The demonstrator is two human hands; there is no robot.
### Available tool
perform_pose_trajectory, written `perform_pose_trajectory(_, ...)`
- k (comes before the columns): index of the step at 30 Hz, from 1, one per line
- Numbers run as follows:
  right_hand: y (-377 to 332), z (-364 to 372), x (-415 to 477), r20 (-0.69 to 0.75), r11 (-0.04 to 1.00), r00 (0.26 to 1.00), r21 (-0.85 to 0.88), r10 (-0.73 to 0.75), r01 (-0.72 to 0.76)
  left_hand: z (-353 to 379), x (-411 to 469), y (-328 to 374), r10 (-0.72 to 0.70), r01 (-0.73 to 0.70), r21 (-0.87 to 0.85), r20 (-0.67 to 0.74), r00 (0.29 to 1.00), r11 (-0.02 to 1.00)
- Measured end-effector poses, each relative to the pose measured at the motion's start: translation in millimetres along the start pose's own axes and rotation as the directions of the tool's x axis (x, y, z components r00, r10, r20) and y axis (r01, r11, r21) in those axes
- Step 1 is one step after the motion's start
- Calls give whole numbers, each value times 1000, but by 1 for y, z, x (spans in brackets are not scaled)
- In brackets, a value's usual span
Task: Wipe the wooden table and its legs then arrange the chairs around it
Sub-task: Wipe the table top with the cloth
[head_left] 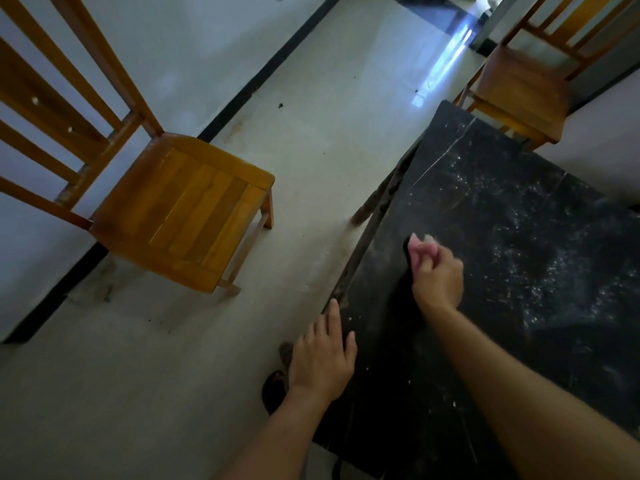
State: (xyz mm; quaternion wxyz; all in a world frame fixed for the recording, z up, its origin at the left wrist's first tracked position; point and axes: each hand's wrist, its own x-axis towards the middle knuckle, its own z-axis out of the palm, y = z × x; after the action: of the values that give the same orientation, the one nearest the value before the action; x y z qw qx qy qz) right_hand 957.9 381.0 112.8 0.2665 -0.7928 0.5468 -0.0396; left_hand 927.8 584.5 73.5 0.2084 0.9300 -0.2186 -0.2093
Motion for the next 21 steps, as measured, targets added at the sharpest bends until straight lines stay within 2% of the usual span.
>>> perform_pose_trajectory(1, -2, 14, -16, 8, 1000, 1000, 15, -13, 13, 1, 0, 0, 0, 0, 1, -5, 1000, 1000)
perform_pose_trajectory(3, -27, 44, -48, 131, 980, 971, 49, -199, 194, 2, 0, -3, 11, -11, -8, -37, 999, 1000)
perform_pose_trajectory(4, -40, 57, -56, 219, 953, 928, 75, -302, 292, 3, 0, -4, 8, -10, -31, -42, 999, 999)
perform_pose_trajectory(6, -59, 65, -55, 342, 910, 844, 155, -414, 384, 4, -2, -6, -6, 5, -41, -24, 1000, 999)
perform_pose_trajectory(8, -60, 53, -36, 301, 901, 851, 190, -431, 389, 5, -4, -8, 5, -4, 11, -30, 1000, 1000)
perform_pose_trajectory(11, -19, 8, -7, 154, 924, 920, 193, -361, 331, 5, -3, -11, -15, 15, 31, 9, 1000, 999)
perform_pose_trajectory(13, 27, -27, 8, 70, 945, 952, 167, -297, 282, 3, -6, -9, 1, 4, 107, -47, 999, 994)
perform_pose_trajectory(17, 127, -89, 26, -90, 986, 992, 130, -89, 100, 11, -2, 35, 185, -159, 216, -102, 977, 963)
perform_pose_trajectory(21, 226, -146, 32, -240, 988, 961, 108, 135, -112, 26, 5, 120, 338, -320, 212, -53, 940, 923)
